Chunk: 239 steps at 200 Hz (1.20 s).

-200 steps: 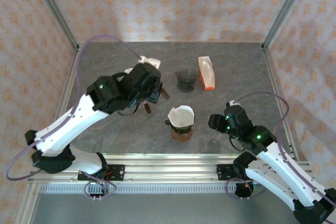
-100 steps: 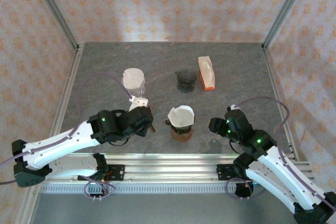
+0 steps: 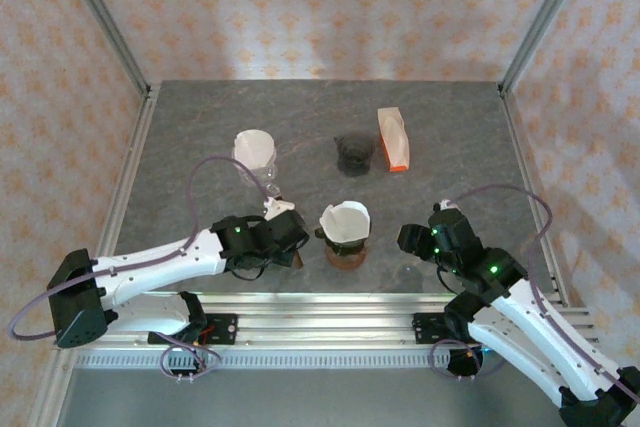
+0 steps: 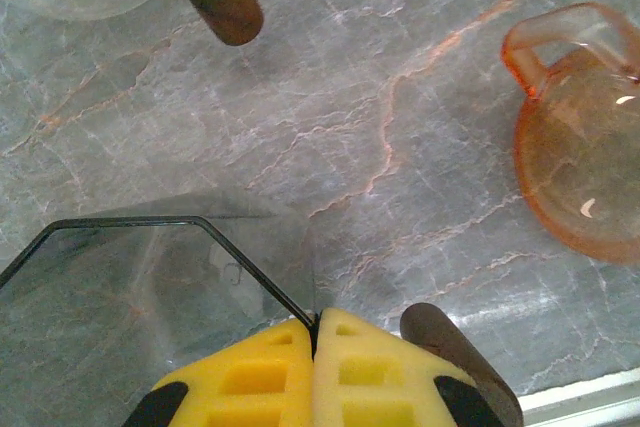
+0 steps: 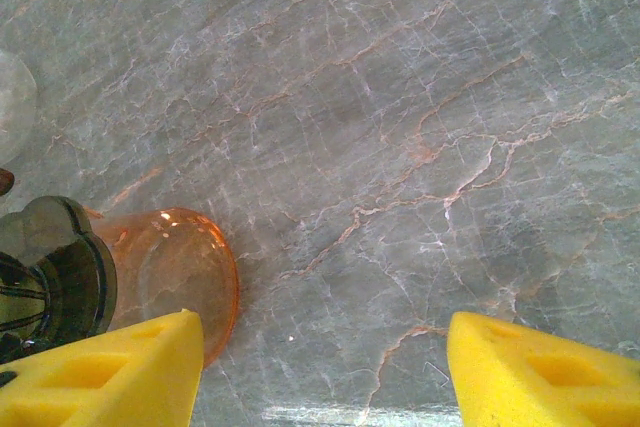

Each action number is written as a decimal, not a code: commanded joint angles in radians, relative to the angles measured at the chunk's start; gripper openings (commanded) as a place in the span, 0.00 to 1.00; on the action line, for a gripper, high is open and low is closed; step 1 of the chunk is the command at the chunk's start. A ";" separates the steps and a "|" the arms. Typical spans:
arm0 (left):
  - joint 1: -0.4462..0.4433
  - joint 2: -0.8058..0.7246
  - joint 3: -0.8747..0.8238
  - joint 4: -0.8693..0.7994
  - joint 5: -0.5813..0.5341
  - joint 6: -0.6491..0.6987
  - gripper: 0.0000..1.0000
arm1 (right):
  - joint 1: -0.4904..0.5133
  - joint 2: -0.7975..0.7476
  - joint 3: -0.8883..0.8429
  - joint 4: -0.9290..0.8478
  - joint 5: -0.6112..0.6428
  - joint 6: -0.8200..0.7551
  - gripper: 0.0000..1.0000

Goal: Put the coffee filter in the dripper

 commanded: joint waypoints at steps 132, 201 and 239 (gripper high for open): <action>0.082 -0.070 -0.044 0.053 0.012 -0.028 0.46 | -0.003 -0.032 -0.062 0.055 -0.093 0.039 0.67; 0.082 -0.298 0.064 -0.003 -0.023 -0.032 0.72 | 0.185 -0.123 -0.265 0.299 -0.183 0.296 0.57; 0.082 -0.335 0.078 -0.003 -0.030 -0.026 0.76 | 0.354 -0.057 -0.329 0.439 -0.101 0.400 0.52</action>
